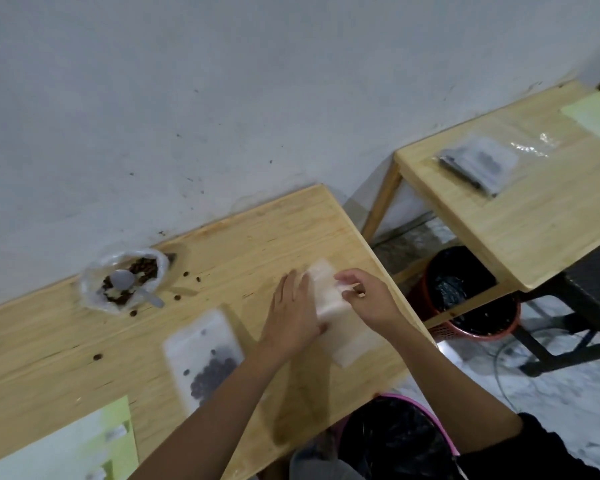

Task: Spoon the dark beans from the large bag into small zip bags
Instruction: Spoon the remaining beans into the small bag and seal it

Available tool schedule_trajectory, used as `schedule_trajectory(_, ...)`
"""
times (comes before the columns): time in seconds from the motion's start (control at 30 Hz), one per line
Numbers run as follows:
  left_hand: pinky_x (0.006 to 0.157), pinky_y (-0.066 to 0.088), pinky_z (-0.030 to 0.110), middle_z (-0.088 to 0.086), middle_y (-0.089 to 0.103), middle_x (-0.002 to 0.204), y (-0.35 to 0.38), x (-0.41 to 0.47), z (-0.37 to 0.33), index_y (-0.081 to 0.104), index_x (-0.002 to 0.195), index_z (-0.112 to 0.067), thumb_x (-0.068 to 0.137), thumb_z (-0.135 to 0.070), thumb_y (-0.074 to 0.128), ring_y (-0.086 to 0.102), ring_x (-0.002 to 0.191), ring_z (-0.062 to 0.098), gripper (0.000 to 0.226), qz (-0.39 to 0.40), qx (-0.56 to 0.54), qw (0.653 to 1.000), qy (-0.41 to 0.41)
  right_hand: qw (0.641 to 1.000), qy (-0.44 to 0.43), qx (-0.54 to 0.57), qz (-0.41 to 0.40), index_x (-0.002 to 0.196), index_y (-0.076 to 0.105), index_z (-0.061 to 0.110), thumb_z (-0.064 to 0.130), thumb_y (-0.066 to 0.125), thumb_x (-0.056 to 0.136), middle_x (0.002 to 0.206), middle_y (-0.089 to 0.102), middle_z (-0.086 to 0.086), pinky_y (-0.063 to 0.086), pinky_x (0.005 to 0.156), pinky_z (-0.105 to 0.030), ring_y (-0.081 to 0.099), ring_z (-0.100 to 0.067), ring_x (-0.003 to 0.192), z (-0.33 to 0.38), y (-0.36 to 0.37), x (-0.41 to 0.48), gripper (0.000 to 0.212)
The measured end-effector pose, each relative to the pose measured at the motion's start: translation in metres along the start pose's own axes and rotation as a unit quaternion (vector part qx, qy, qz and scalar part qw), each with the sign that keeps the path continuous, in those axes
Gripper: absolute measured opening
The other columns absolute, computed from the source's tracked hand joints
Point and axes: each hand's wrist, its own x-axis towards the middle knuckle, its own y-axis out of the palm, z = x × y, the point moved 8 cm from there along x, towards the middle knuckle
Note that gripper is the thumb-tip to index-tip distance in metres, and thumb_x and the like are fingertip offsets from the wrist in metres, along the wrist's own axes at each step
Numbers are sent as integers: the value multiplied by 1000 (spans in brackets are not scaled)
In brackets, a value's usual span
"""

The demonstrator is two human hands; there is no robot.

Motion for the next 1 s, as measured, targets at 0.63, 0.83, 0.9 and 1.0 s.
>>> schedule_trajectory(0.63, 60, 55, 25, 6, 68, 85, -208, -116, 146, 57, 112, -5, 88, 2, 57, 69, 68, 13, 25, -196, -526, 821, -107, 974, -221, 52, 16, 88, 66, 20, -5, 61, 81, 95, 66, -1, 46, 73, -7, 61, 1, 79, 232, 115, -2, 26)
schedule_trajectory(0.83, 58, 54, 25, 6, 72, 85, -236, -149, 167, 60, 109, -5, 86, -7, 64, 70, 74, 16, 24, -262, -560, 781, -84, 958, -203, 109, 169, 91, 66, 18, 16, 66, 85, 98, 68, 0, 56, 84, -37, 65, -11, 88, 281, 191, -25, 6)
schedule_trajectory(0.9, 60, 54, 23, 7, 72, 92, -240, -155, 171, 59, 111, -4, 86, -6, 64, 70, 77, 15, 25, -271, -568, 773, -76, 958, -185, 127, 180, 87, 68, 21, 23, 68, 84, 93, 70, 1, 56, 84, -41, 67, -18, 91, 287, 201, -27, 3)
schedule_trajectory(1.0, 64, 54, 24, 15, 69, 102, -240, -161, 179, 59, 112, -3, 85, -5, 64, 70, 82, 17, 27, -290, -570, 766, -72, 955, -152, 166, 193, 86, 68, 19, 21, 70, 83, 88, 70, -3, 57, 84, -42, 69, -22, 88, 293, 209, -30, 3)
